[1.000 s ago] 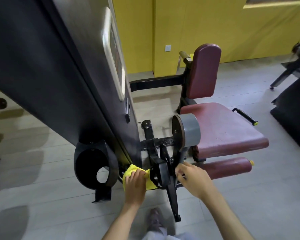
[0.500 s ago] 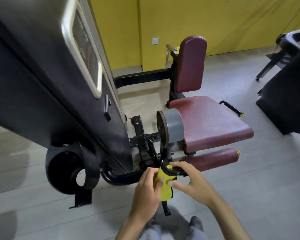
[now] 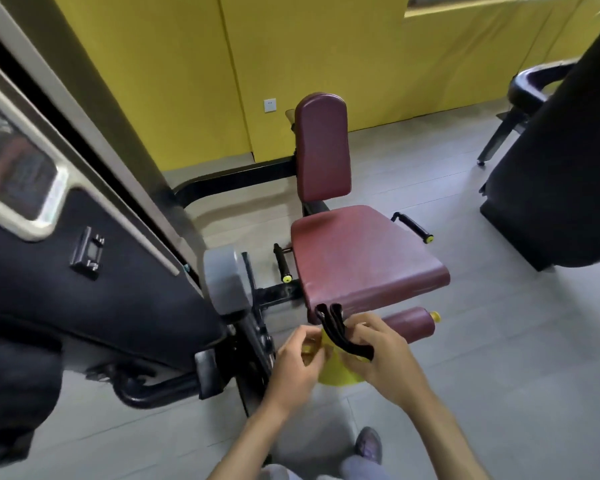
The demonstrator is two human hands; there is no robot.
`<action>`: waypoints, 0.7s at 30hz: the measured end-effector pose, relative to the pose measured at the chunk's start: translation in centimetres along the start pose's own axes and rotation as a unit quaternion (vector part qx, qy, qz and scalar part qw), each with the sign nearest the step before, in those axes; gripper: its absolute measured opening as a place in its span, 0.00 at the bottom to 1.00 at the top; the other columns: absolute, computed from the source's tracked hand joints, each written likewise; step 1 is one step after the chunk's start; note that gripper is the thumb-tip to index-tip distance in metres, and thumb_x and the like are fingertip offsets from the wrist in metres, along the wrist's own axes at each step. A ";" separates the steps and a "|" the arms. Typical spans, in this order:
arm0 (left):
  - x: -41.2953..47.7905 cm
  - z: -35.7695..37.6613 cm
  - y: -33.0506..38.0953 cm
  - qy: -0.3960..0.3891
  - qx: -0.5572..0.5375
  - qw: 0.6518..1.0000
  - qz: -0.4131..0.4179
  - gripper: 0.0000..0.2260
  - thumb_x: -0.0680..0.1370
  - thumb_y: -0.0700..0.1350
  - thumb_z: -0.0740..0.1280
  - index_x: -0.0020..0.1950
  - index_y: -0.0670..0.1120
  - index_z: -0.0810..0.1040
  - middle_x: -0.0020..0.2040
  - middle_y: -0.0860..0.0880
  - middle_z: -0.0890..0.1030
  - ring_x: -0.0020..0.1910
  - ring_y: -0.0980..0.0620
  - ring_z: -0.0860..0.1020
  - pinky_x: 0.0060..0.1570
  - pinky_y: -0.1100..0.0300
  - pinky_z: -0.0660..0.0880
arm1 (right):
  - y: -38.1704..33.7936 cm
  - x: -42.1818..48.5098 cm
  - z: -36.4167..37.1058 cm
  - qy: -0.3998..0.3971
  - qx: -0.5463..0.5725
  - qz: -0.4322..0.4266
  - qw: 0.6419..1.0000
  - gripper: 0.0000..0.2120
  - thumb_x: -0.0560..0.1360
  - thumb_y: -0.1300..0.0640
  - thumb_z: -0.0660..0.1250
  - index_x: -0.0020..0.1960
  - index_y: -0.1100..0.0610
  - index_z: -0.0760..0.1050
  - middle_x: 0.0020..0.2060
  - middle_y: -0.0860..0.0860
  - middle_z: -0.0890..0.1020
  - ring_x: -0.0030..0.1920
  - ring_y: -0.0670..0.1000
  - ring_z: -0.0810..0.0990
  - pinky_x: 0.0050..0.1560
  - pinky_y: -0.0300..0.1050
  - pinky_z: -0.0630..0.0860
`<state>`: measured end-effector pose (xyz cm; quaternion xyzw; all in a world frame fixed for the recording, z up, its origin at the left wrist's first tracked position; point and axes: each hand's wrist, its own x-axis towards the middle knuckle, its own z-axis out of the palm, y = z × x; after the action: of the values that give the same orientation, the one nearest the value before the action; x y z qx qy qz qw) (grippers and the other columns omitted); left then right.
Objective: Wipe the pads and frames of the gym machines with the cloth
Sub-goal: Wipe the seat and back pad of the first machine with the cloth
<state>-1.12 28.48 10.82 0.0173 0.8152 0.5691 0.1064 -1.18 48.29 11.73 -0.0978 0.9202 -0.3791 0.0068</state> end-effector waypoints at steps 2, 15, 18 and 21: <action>1.6 2.2 1.4 -0.010 -0.013 1.000 -0.024 0.05 0.81 0.44 0.70 0.56 0.51 0.80 0.50 0.60 0.83 0.52 0.61 0.81 0.51 0.69 0.76 | 2.3 0.0 -2.4 -0.014 0.000 0.004 1.000 0.08 0.73 0.53 0.77 0.45 0.52 0.77 0.63 0.33 0.75 0.47 0.45 0.82 0.47 0.48 0.80; 9.9 13.9 -0.2 -0.071 -0.188 0.914 -0.352 0.17 0.82 0.57 0.66 0.62 0.48 0.68 0.55 0.38 0.83 0.48 0.40 0.86 0.49 0.46 0.83 | 10.1 3.7 -9.0 0.102 0.155 0.075 0.980 0.17 0.67 0.55 0.69 0.54 0.56 0.80 0.63 0.37 0.80 0.61 0.43 0.81 0.56 0.41 0.79; 11.7 13.1 0.1 -0.015 -0.295 0.903 -0.313 0.11 0.83 0.47 0.66 0.63 0.47 0.70 0.56 0.39 0.82 0.45 0.46 0.85 0.45 0.52 0.83 | 11.6 6.1 -8.5 0.095 0.199 0.100 0.970 0.11 0.67 0.56 0.68 0.49 0.56 0.77 0.64 0.42 0.80 0.65 0.46 0.79 0.59 0.41 0.77; 14.4 11.9 -0.8 0.024 -0.320 0.909 -0.265 0.10 0.82 0.41 0.68 0.63 0.45 0.73 0.55 0.43 0.82 0.47 0.50 0.83 0.52 0.48 0.81 | 13.7 8.9 -7.9 0.107 0.209 0.159 0.959 0.08 0.71 0.61 0.73 0.43 0.61 0.73 0.62 0.45 0.78 0.60 0.43 0.78 0.57 0.40 0.74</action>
<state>-12.80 41.32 3.98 -0.2484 0.5666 0.7503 0.2332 -13.04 61.67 8.35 0.0948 0.8196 -0.5650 -0.0113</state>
